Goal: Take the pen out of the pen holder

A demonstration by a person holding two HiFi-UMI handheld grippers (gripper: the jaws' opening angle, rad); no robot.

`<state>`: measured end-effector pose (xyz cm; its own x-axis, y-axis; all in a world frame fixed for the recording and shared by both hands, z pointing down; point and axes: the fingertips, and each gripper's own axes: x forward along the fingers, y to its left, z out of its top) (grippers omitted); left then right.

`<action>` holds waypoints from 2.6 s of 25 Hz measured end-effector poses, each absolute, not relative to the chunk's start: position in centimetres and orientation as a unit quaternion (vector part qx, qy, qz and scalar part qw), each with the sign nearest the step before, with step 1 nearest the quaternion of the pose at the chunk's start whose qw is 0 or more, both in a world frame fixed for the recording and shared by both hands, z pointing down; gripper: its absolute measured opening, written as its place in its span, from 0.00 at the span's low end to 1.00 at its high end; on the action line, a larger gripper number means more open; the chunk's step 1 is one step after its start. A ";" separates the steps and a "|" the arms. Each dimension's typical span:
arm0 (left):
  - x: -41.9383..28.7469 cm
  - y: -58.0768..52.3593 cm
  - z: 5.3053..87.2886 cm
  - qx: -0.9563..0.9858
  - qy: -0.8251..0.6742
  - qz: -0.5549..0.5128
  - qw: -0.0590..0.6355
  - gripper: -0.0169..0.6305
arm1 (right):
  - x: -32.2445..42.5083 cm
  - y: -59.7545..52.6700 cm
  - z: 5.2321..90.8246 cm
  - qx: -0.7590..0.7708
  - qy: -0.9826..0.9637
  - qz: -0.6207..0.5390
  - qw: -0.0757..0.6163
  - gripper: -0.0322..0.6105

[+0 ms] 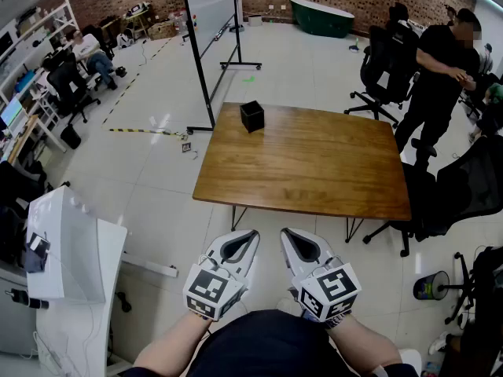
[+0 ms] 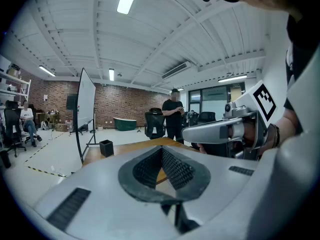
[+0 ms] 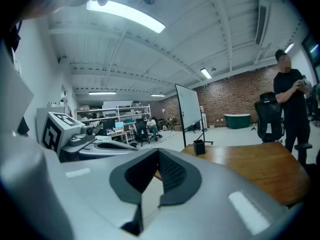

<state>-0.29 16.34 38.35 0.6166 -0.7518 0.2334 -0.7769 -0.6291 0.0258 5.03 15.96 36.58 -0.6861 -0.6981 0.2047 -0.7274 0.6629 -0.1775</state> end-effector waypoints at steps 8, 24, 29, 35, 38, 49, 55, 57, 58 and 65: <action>1.7 16.4 38.1 0.892 -0.436 0.101 0.059 0.03 | 7.0 15.9 36.5 0.383 -0.914 0.121 0.059 0.05; 5.5 15.6 38.0 0.875 -0.468 0.107 0.054 0.03 | 11.7 14.8 36.8 0.362 -0.923 0.122 0.055 0.05; 6.0 15.1 37.8 0.871 -0.477 0.108 0.051 0.03 | 12.6 14.3 36.7 0.357 -0.925 0.120 0.052 0.05; 6.9 14.4 37.2 0.870 -0.480 0.103 0.041 0.03 | 13.4 13.7 36.4 0.355 -0.927 0.113 0.051 0.05; 7.1 14.1 36.9 0.870 -0.482 0.101 0.038 0.03 | 13.5 13.4 36.1 0.353 -0.928 0.108 0.051 0.05; 7.8 14.0 36.4 0.872 -0.479 0.100 0.022 0.03 | 13.1 13.2 35.1 0.344 -0.934 0.084 0.047 0.05; 7.8 14.2 36.6 0.871 -0.479 0.104 0.020 0.03 | 12.9 12.8 35.0 0.343 -0.935 0.081 0.047 0.05; 7.7 14.1 36.6 0.871 -0.480 0.103 0.019 0.03 | 12.8 12.6 34.9 0.343 -0.935 0.078 0.046 0.05; 7.7 13.9 36.6 0.871 -0.480 0.103 0.019 0.03 | 12.8 12.4 34.9 0.343 -0.935 0.077 0.046 0.05; 7.5 12.7 36.7 0.870 -0.483 0.099 0.018 0.03 | 12.1 11.1 34.8 0.341 -0.936 0.070 0.046 0.05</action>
